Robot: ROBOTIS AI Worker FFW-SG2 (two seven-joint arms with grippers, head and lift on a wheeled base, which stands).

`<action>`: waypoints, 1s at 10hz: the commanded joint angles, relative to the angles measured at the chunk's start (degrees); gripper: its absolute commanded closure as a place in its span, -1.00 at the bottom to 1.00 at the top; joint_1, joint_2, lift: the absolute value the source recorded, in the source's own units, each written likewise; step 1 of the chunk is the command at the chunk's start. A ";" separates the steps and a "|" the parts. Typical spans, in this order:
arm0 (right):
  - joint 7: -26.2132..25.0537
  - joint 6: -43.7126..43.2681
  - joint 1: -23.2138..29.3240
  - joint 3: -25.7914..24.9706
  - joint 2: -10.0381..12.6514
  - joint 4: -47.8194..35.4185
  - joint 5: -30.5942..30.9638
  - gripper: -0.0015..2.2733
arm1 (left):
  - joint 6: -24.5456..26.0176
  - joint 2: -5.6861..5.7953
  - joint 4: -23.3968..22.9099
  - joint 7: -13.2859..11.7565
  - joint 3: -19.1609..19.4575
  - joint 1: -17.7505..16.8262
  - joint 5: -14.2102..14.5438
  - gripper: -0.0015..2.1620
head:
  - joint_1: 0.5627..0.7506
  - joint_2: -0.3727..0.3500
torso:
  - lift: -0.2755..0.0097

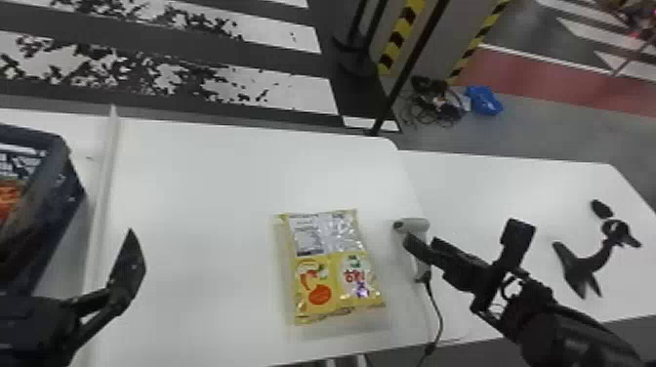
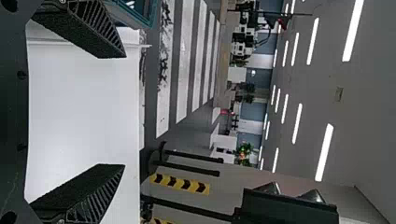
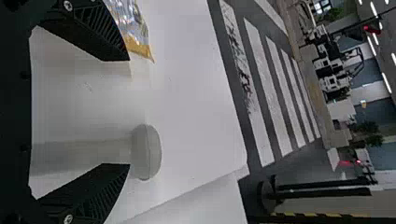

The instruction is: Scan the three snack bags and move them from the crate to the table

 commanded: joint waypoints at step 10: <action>17.99 16.96 -8.16 9.63 -0.26 7.65 6.49 -0.36 | -1.11 0.61 -1.59 0.21 -0.24 2.11 -0.58 -0.98 | 0.41 -0.69 | 0.50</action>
